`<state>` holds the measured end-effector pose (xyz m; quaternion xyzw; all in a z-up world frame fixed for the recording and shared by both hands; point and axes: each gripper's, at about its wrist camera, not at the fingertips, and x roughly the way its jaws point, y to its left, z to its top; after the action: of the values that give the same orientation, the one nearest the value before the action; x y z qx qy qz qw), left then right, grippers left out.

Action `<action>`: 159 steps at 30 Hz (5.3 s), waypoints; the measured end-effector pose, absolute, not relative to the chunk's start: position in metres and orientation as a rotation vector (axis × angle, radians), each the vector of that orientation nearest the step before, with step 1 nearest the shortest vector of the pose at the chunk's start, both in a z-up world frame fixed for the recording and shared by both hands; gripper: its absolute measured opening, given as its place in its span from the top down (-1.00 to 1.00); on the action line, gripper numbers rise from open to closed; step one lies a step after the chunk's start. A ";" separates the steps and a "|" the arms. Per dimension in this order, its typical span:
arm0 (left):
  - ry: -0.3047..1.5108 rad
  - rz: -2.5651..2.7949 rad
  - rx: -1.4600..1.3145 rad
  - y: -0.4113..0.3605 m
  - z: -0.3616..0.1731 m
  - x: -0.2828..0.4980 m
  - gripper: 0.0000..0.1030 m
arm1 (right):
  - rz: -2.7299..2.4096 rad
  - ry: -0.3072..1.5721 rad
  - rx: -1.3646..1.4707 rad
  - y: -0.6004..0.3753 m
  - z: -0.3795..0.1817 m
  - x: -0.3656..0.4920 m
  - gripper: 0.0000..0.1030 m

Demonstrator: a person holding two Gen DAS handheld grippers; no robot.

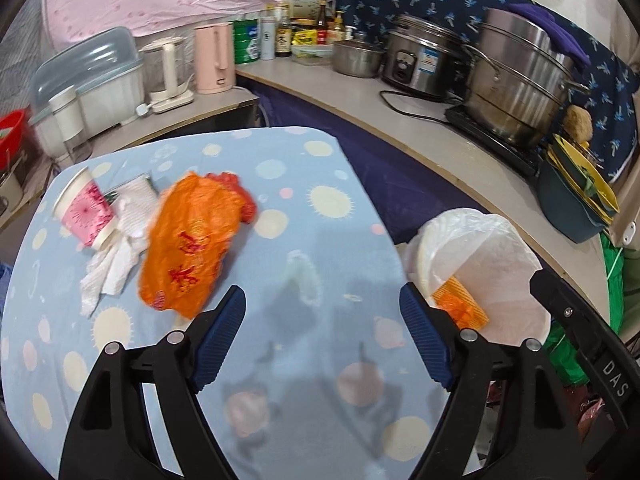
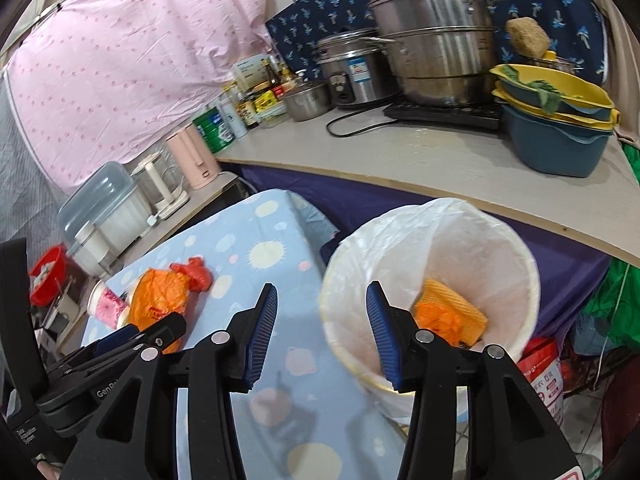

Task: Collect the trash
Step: 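Grasp the white tissue with the left gripper while the right grasps the orange bag, then carry the tissue and orange bag over the bin and release both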

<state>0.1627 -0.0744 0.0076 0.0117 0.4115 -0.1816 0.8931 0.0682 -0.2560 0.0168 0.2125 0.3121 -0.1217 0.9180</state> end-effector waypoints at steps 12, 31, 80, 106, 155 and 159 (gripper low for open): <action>0.922 -0.182 -0.080 0.040 -0.014 0.194 -0.55 | -0.113 0.717 0.366 -0.166 0.000 0.119 -0.06; 0.996 -0.039 -0.187 0.158 -0.065 0.233 -0.57 | -0.007 0.827 0.378 -0.077 -0.052 0.205 -0.38; 0.968 -0.274 -0.168 0.112 -0.052 0.205 0.83 | 0.044 0.739 0.460 -0.096 -0.040 0.177 0.69; 0.800 -0.531 0.036 -0.046 0.039 0.102 0.83 | -0.186 0.536 0.612 -0.257 0.000 0.028 0.70; 0.820 -0.603 0.203 -0.231 0.004 0.122 -0.14 | -0.423 0.532 0.651 -0.382 -0.023 0.009 0.18; 0.822 -0.592 0.194 -0.225 0.005 0.123 -0.14 | -0.413 0.528 0.644 -0.377 -0.018 0.010 0.16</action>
<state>0.1234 -0.2246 0.0054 0.0927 0.3929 -0.2831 0.8700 0.0104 -0.3774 -0.0177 0.3106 0.2545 -0.1991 0.8940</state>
